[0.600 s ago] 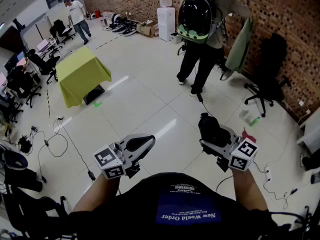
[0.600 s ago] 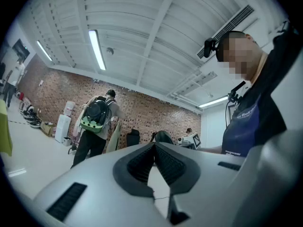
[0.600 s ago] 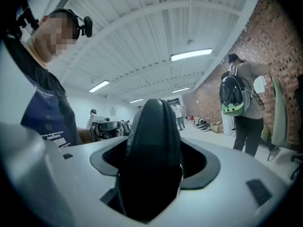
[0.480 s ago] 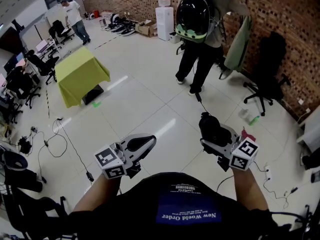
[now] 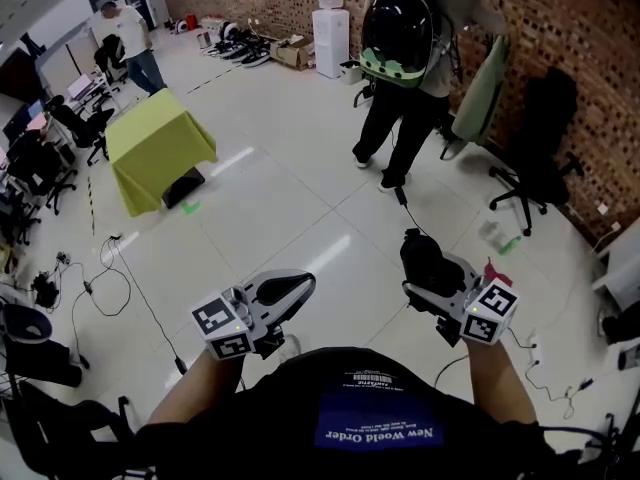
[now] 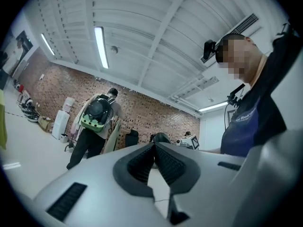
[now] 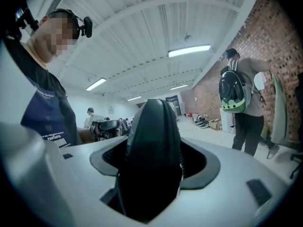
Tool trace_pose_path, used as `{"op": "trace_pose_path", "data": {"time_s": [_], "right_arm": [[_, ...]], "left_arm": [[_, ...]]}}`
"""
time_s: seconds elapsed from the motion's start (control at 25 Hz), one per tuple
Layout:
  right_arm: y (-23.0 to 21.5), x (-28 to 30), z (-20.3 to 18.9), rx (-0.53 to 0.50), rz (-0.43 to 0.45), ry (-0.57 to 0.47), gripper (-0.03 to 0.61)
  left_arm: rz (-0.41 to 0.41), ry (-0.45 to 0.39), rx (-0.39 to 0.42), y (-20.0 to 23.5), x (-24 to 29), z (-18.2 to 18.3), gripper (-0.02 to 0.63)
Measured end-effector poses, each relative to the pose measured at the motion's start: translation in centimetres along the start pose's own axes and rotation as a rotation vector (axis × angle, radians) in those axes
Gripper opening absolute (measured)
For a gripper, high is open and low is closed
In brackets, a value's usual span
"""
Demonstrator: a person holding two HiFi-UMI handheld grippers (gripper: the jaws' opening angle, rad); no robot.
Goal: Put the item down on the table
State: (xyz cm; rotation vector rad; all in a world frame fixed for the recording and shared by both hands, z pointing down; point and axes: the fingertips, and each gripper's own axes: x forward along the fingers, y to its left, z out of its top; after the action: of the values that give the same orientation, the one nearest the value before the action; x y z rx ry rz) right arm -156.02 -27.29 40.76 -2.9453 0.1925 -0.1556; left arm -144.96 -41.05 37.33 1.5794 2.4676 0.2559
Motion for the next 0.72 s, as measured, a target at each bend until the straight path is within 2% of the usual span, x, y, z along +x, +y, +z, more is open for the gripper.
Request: {"op": "trace_pose_path", "data": {"time_s": [0.16,0.32,0.52,0.72], "right_arm": [[-1.0,5.5,0.8,-0.009,-0.006,0.008,0.313],[-1.4,13.1,2.7,-0.012,-0.013,0.001,0.313],[-2.2,22.6,5.6,-0.020,-0.019,-0.007,0.313],[-4.6,29.1,5.5,0.000,-0.016,0.026,0.313]], "left_arm": [[-0.016,-0.017,-0.003,4.9,-2.1,1.2,0.003],[-0.026,-0.039,-0.015,11.3,-5.5,4.0,0.005],[-0.018,-0.013,0.017,19.9,-10.5,7.3,0.005],[0.000,-0.021,0.024,26.3,-12.6,9.2,0.005]]}}
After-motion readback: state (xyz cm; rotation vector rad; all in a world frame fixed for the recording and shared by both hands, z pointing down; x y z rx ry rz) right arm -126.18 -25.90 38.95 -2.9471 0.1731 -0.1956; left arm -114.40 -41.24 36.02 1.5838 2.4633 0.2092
